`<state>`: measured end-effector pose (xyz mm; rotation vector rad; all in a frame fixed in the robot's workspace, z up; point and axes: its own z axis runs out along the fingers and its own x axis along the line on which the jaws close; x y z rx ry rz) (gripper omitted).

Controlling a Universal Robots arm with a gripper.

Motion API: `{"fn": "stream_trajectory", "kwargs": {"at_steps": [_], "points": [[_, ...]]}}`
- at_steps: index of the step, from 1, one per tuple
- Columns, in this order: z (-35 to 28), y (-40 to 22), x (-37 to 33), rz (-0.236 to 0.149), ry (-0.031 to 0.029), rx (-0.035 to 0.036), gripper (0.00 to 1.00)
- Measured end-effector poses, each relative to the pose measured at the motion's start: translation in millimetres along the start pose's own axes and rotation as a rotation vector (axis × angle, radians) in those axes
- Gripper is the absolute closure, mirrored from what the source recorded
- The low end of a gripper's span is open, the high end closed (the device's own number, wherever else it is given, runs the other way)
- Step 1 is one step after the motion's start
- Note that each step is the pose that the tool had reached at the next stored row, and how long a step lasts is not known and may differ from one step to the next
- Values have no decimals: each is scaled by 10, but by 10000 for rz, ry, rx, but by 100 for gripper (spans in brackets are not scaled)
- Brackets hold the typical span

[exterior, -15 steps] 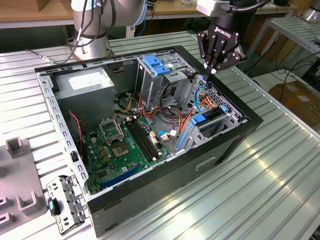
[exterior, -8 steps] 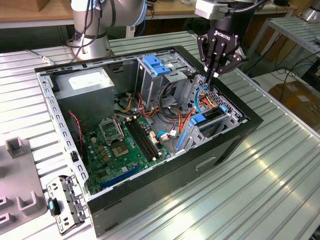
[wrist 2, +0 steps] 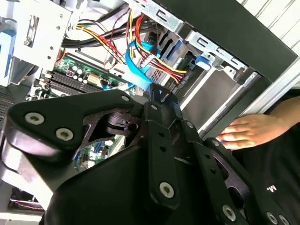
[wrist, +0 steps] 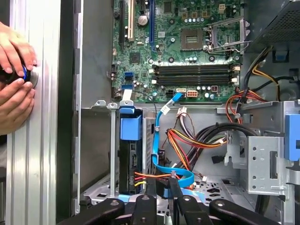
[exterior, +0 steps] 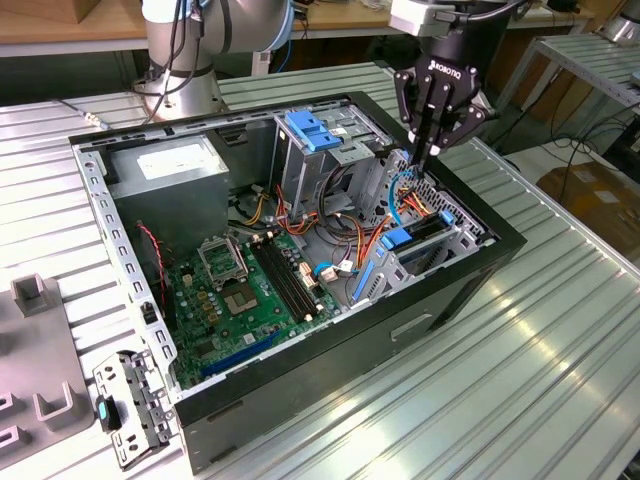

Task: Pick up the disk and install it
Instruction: 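Insert the second disk wire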

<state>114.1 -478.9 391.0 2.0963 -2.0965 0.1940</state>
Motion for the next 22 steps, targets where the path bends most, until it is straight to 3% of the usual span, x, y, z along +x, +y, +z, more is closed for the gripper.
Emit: {"fn": "stream_trajectory", "kwargs": {"at_steps": [1,5,6,8,12,18,19,20,22], "points": [[-4,-10,-18,-7,37,-25,75],[-12,-30,-70,-13,53,-66,75],[8,-32,-77,-10,175,-67,75],[23,-33,-81,-7,302,-67,75],[64,-35,-94,6,678,-69,75],[165,-52,-133,10,849,-70,75],[166,-52,-134,10,867,-70,75],[169,-52,-134,11,871,-70,83],[172,-52,-134,11,871,-70,84]]}}
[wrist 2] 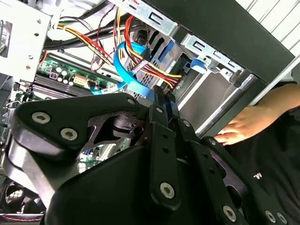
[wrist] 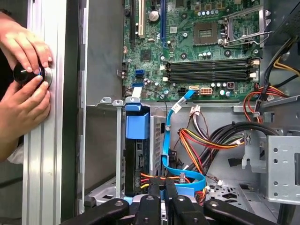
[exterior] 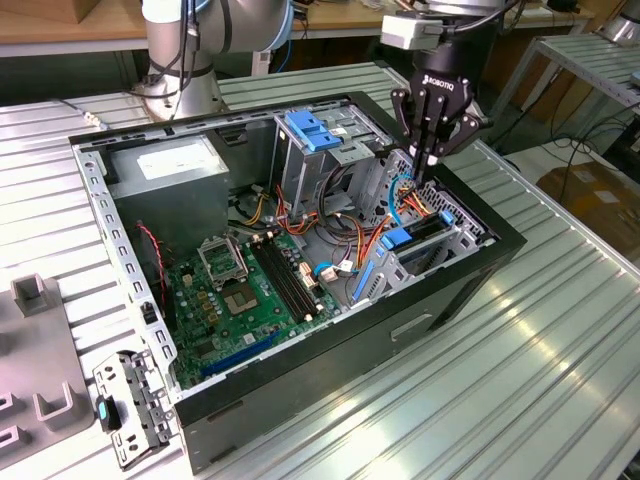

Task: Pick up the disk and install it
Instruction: 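Insert the second disk wire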

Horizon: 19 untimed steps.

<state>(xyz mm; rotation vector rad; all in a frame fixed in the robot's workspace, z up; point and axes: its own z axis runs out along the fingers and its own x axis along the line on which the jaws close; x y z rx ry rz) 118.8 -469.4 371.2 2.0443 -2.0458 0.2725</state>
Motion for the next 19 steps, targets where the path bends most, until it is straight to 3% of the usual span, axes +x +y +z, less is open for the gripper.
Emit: {"fn": "stream_trajectory", "kwargs": {"at_steps": [1,2,5,6,7,8,10,14,15,16,17,18,19], "points": [[7,4,9,2,-6,8,84],[17,61,20,-17,-12,15,84],[27,83,39,-45,-57,24,84],[30,84,46,-55,-151,29,84],[35,87,57,-64,-303,32,84],[40,87,67,-68,-401,32,84],[55,88,102,-74,-499,33,84],[96,94,194,-93,-620,39,84],[102,98,209,-99,-689,41,84],[106,101,220,-105,-774,45,84],[113,104,237,-117,-949,49,84],[121,106,259,-125,-1183,51,84],[126,107,272,-129,-1345,52,84]]}}
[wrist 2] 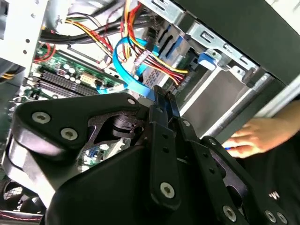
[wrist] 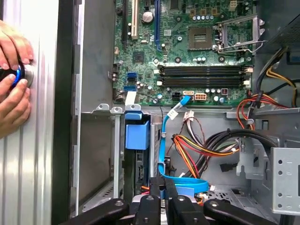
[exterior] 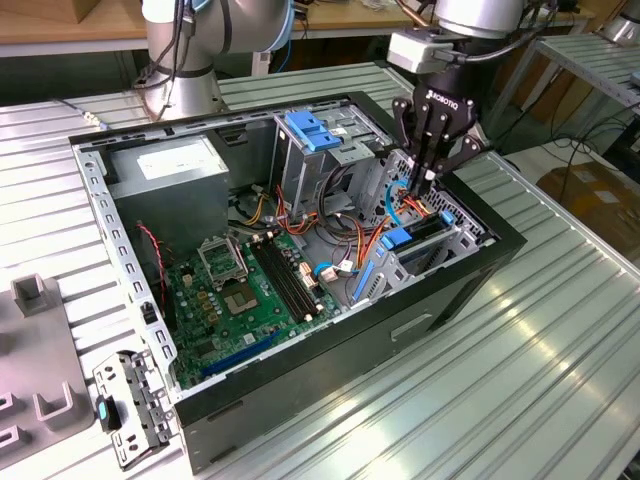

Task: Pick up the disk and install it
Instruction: 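Insert the second disk wire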

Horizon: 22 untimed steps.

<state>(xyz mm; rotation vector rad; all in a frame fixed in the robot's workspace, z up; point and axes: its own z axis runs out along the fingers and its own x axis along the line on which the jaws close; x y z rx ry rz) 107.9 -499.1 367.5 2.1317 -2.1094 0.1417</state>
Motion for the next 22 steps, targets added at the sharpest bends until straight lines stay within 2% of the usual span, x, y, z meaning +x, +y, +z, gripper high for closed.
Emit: {"fn": "stream_trajectory", "kwargs": {"at_steps": [1,2,11,14,15,18,19,20,21,22], "points": [[4,0,21,-11,-337,5,84],[6,-1,31,-18,-544,8,84],[6,0,34,-19,-550,8,84],[9,33,41,-51,-566,36,84],[11,47,47,-61,-599,46,84],[17,79,64,-83,-766,78,84],[20,93,74,-99,-883,94,84],[24,110,85,-114,-1029,117,84],[27,117,100,-126,-1084,128,84],[29,117,108,-132,-1084,130,84]]}}
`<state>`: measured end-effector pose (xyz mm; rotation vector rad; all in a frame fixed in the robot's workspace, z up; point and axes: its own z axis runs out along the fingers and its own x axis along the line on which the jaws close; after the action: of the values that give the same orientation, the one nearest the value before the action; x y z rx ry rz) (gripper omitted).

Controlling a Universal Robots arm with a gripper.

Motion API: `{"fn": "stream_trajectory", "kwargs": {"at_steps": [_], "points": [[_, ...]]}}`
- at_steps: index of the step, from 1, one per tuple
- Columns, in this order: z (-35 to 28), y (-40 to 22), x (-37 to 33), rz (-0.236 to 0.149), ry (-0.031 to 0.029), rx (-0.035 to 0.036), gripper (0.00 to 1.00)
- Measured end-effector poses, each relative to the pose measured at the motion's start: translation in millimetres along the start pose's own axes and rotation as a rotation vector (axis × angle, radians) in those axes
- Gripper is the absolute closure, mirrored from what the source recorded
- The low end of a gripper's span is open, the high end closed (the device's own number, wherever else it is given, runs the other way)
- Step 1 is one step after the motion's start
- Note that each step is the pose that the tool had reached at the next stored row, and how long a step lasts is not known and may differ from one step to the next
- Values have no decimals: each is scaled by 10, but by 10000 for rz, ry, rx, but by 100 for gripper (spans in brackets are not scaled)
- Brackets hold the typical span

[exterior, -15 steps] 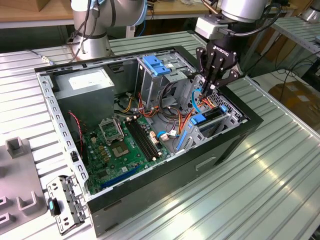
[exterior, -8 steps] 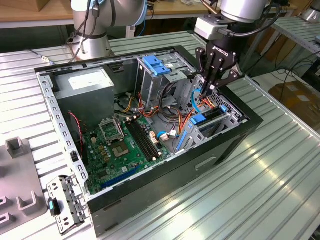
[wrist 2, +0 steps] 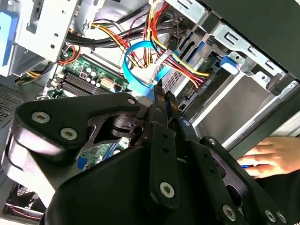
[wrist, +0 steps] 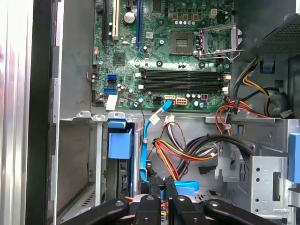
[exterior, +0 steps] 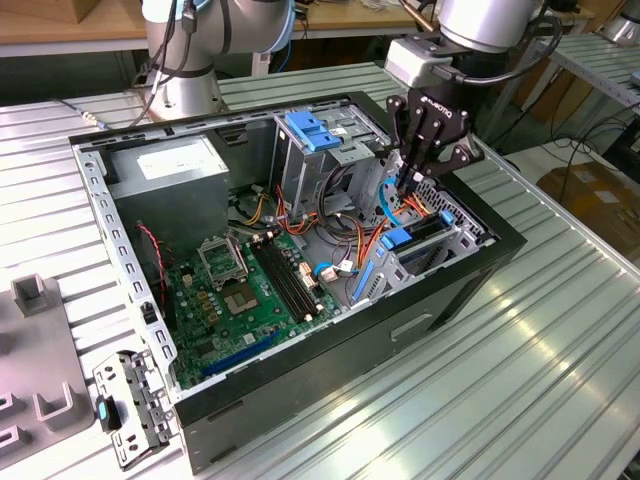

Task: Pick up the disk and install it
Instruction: 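Insert the second disk wire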

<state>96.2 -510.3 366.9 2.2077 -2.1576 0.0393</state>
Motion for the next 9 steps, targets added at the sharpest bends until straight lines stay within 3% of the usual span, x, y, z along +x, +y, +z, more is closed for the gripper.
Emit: {"fn": "stream_trajectory", "kwargs": {"at_steps": [3,5,6,9], "points": [[5,14,31,-27,-3,26,84],[16,22,121,-69,-11,73,84],[19,27,155,-82,-34,125,84],[21,46,183,-120,-53,382,84]]}}
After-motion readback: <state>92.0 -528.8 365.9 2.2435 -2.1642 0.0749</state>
